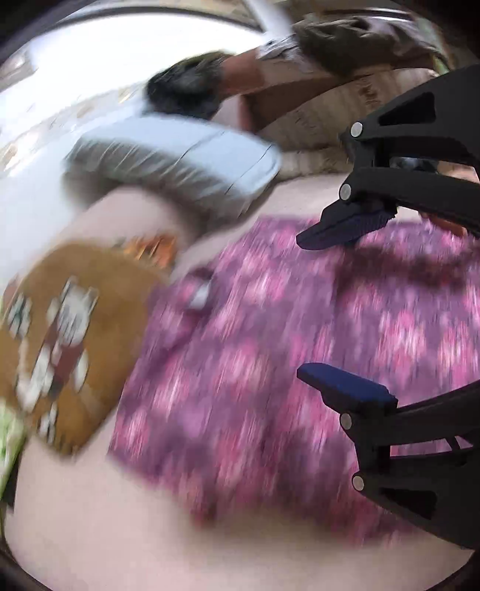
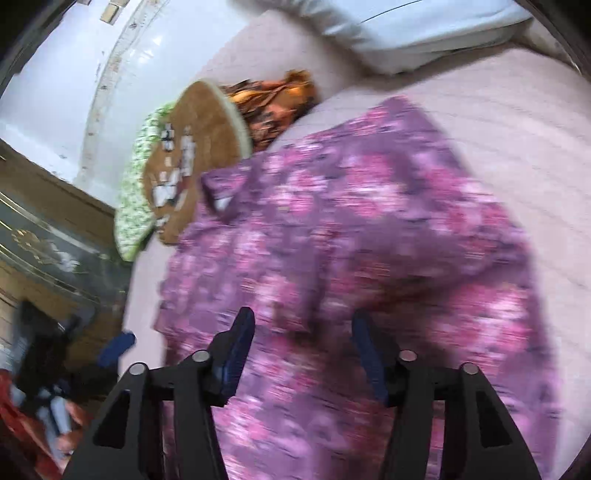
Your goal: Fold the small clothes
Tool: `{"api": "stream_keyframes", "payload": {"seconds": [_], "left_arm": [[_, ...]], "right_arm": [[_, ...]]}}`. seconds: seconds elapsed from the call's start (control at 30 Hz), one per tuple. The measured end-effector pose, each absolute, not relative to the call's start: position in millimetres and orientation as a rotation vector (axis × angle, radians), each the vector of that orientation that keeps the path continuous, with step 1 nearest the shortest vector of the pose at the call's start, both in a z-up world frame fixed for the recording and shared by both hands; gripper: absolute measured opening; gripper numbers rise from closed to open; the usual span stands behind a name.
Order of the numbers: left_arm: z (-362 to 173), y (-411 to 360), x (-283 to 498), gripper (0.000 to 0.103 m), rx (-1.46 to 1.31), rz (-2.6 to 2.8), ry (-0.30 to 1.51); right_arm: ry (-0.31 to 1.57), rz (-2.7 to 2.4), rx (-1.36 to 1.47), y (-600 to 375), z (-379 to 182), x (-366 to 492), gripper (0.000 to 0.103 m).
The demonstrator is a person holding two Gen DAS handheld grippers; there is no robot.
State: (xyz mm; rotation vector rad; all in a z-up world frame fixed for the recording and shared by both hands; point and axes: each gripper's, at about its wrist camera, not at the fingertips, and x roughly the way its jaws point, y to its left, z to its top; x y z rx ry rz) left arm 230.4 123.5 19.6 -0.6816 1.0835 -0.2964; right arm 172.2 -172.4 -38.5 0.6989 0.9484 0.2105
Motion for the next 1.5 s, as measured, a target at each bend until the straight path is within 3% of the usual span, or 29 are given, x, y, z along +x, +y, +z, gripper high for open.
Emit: {"api": "stream_keyframes", "payload": {"seconds": [0.2, 0.5, 0.57, 0.6, 0.63, 0.67, 0.73, 0.83, 0.9, 1.07, 1.2, 1.23, 1.27, 1.33, 1.4, 1.43, 1.5], "left_arm": [[-15.3, 186.0, 230.3, 0.063, -0.873, -0.204, 1.132], [-60.9, 168.9, 259.5, 0.063, -0.923, -0.122, 1.205], [-67.7, 171.0, 264.9, 0.058, -0.942, -0.107, 1.202], [-67.9, 172.1, 265.5, 0.051, -0.949, -0.093, 1.203], [-65.8, 172.3, 264.7, 0.039, -0.963, -0.106, 1.194], [-60.9, 171.6, 262.6, 0.038, -0.97, -0.137, 1.182], [-49.1, 170.8, 255.1, 0.039, -0.947, -0.161, 1.159], [-35.5, 169.9, 240.5, 0.056, -0.909, -0.182, 1.129], [-38.2, 170.9, 232.1, 0.061, -0.932, -0.169, 1.123], [-69.1, 156.4, 237.9, 0.061, -1.028, -0.182, 1.232], [-62.1, 163.4, 241.7, 0.059, -0.992, -0.1, 1.177], [-60.5, 166.8, 243.6, 0.052, -0.988, -0.081, 1.161], [-59.0, 171.0, 246.6, 0.034, -0.99, -0.069, 1.146], [-56.2, 176.5, 255.5, 0.007, -0.978, -0.064, 1.141], [-49.1, 179.1, 260.7, 0.003, -0.941, -0.057, 1.129], [-41.7, 178.5, 260.9, 0.003, -0.913, -0.064, 1.108], [-32.2, 175.0, 261.6, 0.003, -0.85, -0.06, 1.081]], "right_arm": [[1.039, 0.22, 0.94, -155.0, -62.2, 179.1, 0.062], [1.007, 0.121, 1.159, -159.2, -82.7, 195.7, 0.062], [1.012, 0.099, 1.181, -159.9, -85.7, 200.3, 0.062], [1.009, 0.092, 1.175, -159.4, -85.4, 203.2, 0.058], [0.997, 0.089, 1.155, -158.7, -81.0, 204.7, 0.031], [0.995, 0.102, 1.132, -158.5, -74.9, 207.8, 0.008], [0.971, 0.204, 1.142, -163.4, -52.4, 214.3, 0.007], [0.814, 0.29, 1.021, -187.1, 4.2, 209.1, 0.006], [0.756, 0.221, 0.901, -208.7, 24.4, 207.6, 0.006], [0.927, 0.084, 0.888, -240.7, -24.9, 217.9, 0.007], [0.953, 0.045, 0.884, -241.6, -53.5, 216.8, 0.012], [0.954, 0.032, 0.883, -241.8, -56.8, 216.9, 0.012], [0.955, 0.032, 0.89, -242.8, -58.7, 217.3, 0.013], [0.97, 0.027, 0.903, -248.6, -61.4, 218.7, 0.014], [0.967, 0.043, 0.89, -247.0, -55.7, 225.6, 0.014], [0.952, 0.071, 0.881, -243.4, -47.9, 226.7, 0.007], [0.831, 0.176, 0.871, -241.5, -18.8, 222.6, 0.007]]}}
